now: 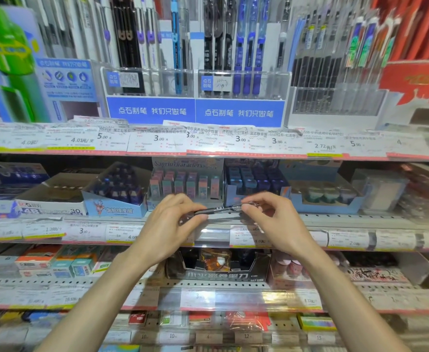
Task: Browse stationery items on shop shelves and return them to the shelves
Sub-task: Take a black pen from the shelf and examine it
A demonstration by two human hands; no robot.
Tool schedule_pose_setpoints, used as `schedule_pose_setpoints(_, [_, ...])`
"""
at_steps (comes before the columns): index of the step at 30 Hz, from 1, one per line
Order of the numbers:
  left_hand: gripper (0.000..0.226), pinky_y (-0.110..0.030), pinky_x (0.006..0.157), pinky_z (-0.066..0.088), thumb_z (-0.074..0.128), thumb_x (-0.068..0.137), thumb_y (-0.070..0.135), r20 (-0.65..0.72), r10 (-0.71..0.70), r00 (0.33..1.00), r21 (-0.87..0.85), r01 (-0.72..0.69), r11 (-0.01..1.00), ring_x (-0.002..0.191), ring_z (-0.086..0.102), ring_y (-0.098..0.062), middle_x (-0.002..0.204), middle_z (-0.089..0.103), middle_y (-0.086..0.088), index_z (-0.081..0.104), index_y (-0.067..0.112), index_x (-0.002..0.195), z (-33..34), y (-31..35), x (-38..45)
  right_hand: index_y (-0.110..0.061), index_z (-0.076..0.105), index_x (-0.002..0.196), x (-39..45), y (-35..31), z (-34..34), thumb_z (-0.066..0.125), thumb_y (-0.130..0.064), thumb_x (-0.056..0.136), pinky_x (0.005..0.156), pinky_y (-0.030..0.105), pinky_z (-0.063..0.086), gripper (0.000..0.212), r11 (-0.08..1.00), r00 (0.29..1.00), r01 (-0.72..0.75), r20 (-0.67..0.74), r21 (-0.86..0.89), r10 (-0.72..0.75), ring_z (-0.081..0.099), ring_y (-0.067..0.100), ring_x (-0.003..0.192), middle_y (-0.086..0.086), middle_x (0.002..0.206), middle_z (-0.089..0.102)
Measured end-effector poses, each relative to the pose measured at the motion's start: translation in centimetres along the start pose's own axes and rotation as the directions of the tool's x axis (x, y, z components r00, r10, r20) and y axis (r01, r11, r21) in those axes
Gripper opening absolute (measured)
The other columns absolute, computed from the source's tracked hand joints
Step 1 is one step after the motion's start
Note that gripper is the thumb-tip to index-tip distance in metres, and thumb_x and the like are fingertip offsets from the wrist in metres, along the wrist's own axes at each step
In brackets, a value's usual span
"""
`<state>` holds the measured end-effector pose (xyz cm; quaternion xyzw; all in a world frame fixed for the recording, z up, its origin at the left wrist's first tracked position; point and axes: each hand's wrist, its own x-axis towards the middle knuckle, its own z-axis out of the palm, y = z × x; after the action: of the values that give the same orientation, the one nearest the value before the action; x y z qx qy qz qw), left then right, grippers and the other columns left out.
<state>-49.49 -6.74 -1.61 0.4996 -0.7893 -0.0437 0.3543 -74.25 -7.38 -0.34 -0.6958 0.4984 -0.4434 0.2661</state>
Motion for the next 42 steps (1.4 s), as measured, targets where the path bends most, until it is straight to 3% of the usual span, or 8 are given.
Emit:
schedule_pose_setpoints(8, [0.034, -0.017, 0.072, 0.038, 0.052, 0.094, 0.049, -0.063, 0.199, 0.978, 0.047, -0.196, 0.979, 0.083, 0.051, -0.002, 0.086, 0.053, 0.02, 0.073, 0.028, 0.11, -2.5, 1.7, -0.6, -0.035, 0.071, 0.093, -2.5, -2.5, -1.4, 0.067, -0.033, 0.092, 0.076, 0.021, 0.051, 0.005, 0.999, 0.997, 0.049, -0.054, -0.002, -0.049, 0.063, 0.008, 0.085, -0.008, 0.092, 0.071])
schedule_pose_setpoints(15, [0.031, -0.024, 0.058, 0.044, 0.058, 0.093, 0.043, -0.2, 0.369, 0.908, 0.043, -0.368, 0.929, 0.063, 0.049, -0.005, 0.085, 0.054, 0.017, 0.075, 0.022, 0.108, -5.8, 4.5, -0.2, -0.034, 0.072, 0.093, -3.8, -6.7, -4.3, 0.07, -0.033, 0.089, 0.075, 0.027, 0.05, 0.005, 0.988, 0.981, 0.151, -0.113, -0.043, -0.155, 0.065, 0.009, 0.083, -0.012, 0.092, 0.072])
schedule_pose_setpoints(21, [0.025, -0.008, 0.064, 0.033, 0.063, 0.092, 0.039, -0.281, 0.457, 0.844, 0.078, -0.455, 0.887, 0.062, 0.046, -0.001, 0.082, 0.057, 0.014, 0.076, 0.021, 0.105, -9.1, 6.9, 1.8, -0.028, 0.076, 0.093, -3.6, -11.4, -6.8, 0.074, -0.023, 0.086, 0.075, 0.033, 0.058, 0.009, 0.97, 0.961, 0.233, -0.165, 0.067, -0.22, 0.072, 0.013, 0.08, -0.004, 0.084, 0.075])
schedule_pose_setpoints(25, [0.029, -0.013, 0.061, 0.036, 0.061, 0.091, 0.042, -0.325, 0.454, 0.83, 0.085, -0.452, 0.888, 0.062, 0.049, -0.004, 0.078, 0.056, 0.013, 0.076, 0.02, 0.103, -10.9, 8.1, 4.0, -0.018, 0.074, 0.1, -1.8, -14.3, -7.7, 0.074, -0.015, 0.087, 0.071, 0.025, 0.059, 0.014, 0.942, 0.945, 0.271, -0.242, 0.196, -0.221, 0.075, 0.016, 0.083, 0.001, 0.09, 0.076])
schedule_pose_setpoints(29, [0.024, -0.009, 0.059, 0.033, 0.069, 0.086, 0.039, -0.383, 0.374, 0.845, 0.019, -0.397, 0.918, 0.06, 0.05, -0.007, 0.075, 0.057, 0.013, 0.078, 0.02, 0.099, -11.7, 8.8, 6.6, -0.011, 0.07, 0.107, 1.0, -16.4, -7.1, 0.074, -0.007, 0.086, 0.074, 0.036, 0.063, 0.021, 0.873, 0.925, 0.282, -0.356, 0.398, -0.137, 0.076, 0.024, 0.08, 0.009, 0.093, 0.074])
schedule_pose_setpoints(34, [0.02, -0.01, 0.06, 0.035, 0.073, 0.084, 0.038, -0.411, 0.285, 0.866, 0.0, -0.313, 0.95, 0.068, 0.056, -0.009, 0.073, 0.06, 0.012, 0.077, 0.019, 0.089, -11.0, 8.6, 8.8, -0.007, 0.063, 0.114, 4.2, -18.1, -6.3, 0.076, -0.007, 0.085, 0.076, 0.036, 0.062, 0.032, 0.788, 0.917, 0.286, -0.393, 0.545, -0.06, 0.073, 0.018, 0.073, 0.005, 0.085, 0.068])
schedule_pose_setpoints(37, [0.018, -0.018, 0.062, 0.04, 0.076, 0.081, 0.037, -0.434, 0.263, 0.862, 0.02, -0.282, 0.959, 0.069, 0.056, -0.008, 0.071, 0.059, 0.011, 0.071, 0.02, 0.081, -10.9, 8.5, 9.6, -0.005, 0.06, 0.118, 5.4, -18.8, -5.7, 0.08, -0.012, 0.082, 0.078, 0.039, 0.062, 0.042, 0.788, 0.921, 0.263, -0.388, 0.557, -0.033, 0.074, 0.019, 0.072, 0.011, 0.094, 0.071])
schedule_pose_setpoints(42, [0.023, -0.033, 0.06, 0.048, 0.076, 0.08, 0.042, -0.45, 0.257, 0.855, 0.069, -0.253, 0.965, 0.064, 0.055, -0.005, 0.071, 0.058, 0.011, 0.067, 0.021, 0.08, -10.9, 8.2, 10.5, -0.011, 0.065, 0.111, 6.1, -19.8, -4.9, 0.077, -0.009, 0.084, 0.076, 0.037, 0.063, 0.029, 0.829, 0.898, 0.293, -0.434, 0.477, -0.068, 0.071, 0.012, 0.062, 0.001, 0.078, 0.064])
